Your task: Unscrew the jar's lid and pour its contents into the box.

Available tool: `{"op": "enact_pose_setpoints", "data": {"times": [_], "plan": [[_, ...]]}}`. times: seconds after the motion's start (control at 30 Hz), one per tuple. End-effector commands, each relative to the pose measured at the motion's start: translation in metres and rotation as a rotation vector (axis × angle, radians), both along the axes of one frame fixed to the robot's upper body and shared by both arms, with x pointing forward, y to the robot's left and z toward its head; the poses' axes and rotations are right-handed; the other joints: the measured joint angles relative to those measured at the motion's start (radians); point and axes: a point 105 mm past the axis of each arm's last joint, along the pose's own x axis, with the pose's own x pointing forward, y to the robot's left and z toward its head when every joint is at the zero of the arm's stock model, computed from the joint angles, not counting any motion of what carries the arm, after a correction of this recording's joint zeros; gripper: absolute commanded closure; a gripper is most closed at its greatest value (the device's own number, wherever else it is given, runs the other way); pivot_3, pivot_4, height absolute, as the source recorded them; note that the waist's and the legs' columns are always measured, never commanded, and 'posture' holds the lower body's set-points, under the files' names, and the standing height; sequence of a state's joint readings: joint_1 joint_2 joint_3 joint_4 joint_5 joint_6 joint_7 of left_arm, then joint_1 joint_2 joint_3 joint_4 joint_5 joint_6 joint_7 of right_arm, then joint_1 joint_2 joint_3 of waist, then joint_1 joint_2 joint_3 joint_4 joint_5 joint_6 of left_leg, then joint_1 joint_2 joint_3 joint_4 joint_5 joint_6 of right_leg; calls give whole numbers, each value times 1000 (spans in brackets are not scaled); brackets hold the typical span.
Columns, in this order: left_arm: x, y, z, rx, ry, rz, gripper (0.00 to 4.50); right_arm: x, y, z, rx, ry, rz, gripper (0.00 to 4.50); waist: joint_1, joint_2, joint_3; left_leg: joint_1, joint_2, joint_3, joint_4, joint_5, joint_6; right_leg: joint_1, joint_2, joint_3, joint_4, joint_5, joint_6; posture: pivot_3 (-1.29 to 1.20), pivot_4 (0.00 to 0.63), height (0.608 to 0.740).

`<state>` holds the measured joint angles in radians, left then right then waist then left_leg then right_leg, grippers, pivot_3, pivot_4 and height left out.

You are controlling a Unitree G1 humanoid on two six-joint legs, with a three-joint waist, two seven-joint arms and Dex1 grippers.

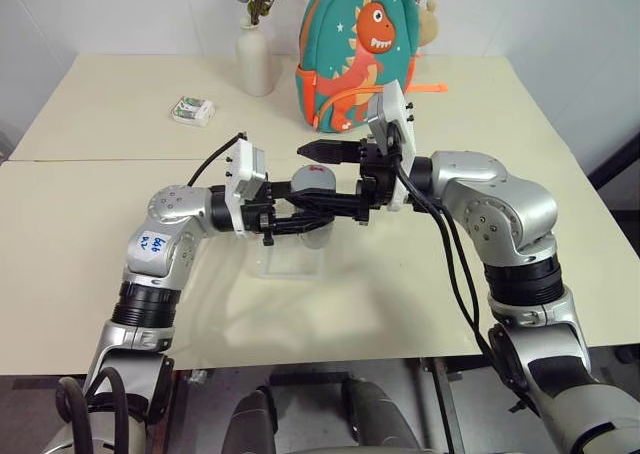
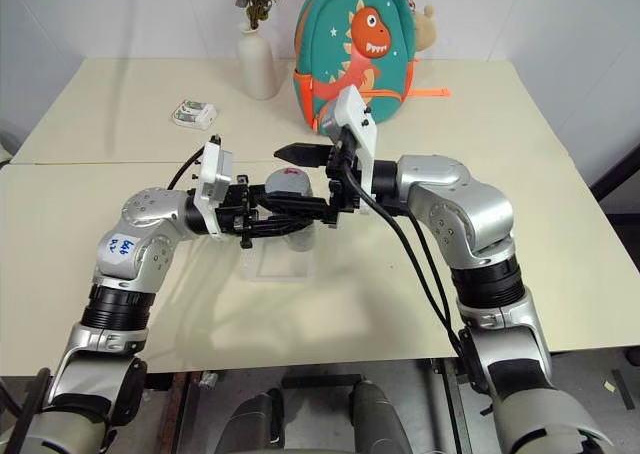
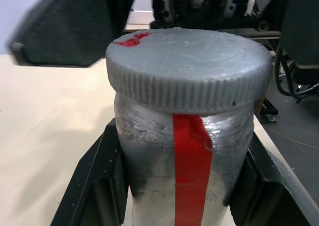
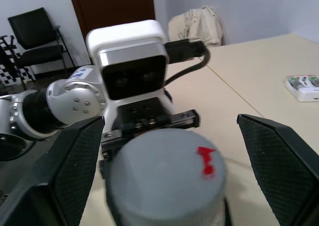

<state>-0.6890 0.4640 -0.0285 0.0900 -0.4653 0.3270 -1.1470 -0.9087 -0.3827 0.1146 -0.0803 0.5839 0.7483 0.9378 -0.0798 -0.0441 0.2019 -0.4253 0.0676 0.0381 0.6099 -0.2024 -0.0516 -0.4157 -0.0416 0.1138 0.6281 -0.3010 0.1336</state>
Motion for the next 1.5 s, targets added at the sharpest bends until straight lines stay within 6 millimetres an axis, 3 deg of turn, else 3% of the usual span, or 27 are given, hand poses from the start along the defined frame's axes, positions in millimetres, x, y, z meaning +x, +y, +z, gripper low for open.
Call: {"op": "enact_pose_setpoints", "data": {"times": [0.03, 0.27, 0.53, 1.0, 1.13, 1.3, 1.5], "plan": [[-5, -4, 11, -7, -54, -23, 2422, 1, -6, 11, 8, -55, -10, 22, 0, 0, 0, 0, 0, 0, 0, 0, 0, 0, 0, 0, 0, 0, 0, 0, 150, 740], [-7, -1, 10, -3, -51, -23, 2422, 11, -24, 5, -19, -50, -60, 22, 0, 0, 0, 0, 0, 0, 0, 0, 0, 0, 0, 0, 0, 0, 0, 0, 150, 740], [-8, -1, 11, -11, -50, -30, 2422, 18, -46, 11, -6, -71, -101, 22, 0, 0, 0, 0, 0, 0, 0, 0, 0, 0, 0, 0, 0, 0, 0, 0, 150, 740], [-9, 0, 11, -12, -48, -37, 2422, 28, -65, 13, 29, -69, -144, 22, -1, 0, 0, 0, 0, 0, 0, 0, 0, 0, 0, 0, 0, 0, 0, 0, 150, 740], [-8, 1, 11, -11, -47, -32, 2422, 21, -61, 25, 95, -63, -95, 22, -2, 0, 0, 0, 0, 0, 0, 0, 0, 0, 0, 0, 0, 0, 0, 0, 150, 740], [-9, 2, 10, -11, -44, -30, 2422, -2, -44, 40, 159, -52, 35, 22, -3, 0, 0, 0, 0, 0, 0, 0, 0, 0, 0, 0, 0, 0, 0, 0, 150, 740], [-8, 0, 10, -15, -42, -32, 2422, -14, -18, 28, 97, -26, 83, 22, -1, 0, 0, 0, 0, 0, 0, 0, 0, 0, 0, 0, 0, 0, 0, 0, 150, 740]]}}
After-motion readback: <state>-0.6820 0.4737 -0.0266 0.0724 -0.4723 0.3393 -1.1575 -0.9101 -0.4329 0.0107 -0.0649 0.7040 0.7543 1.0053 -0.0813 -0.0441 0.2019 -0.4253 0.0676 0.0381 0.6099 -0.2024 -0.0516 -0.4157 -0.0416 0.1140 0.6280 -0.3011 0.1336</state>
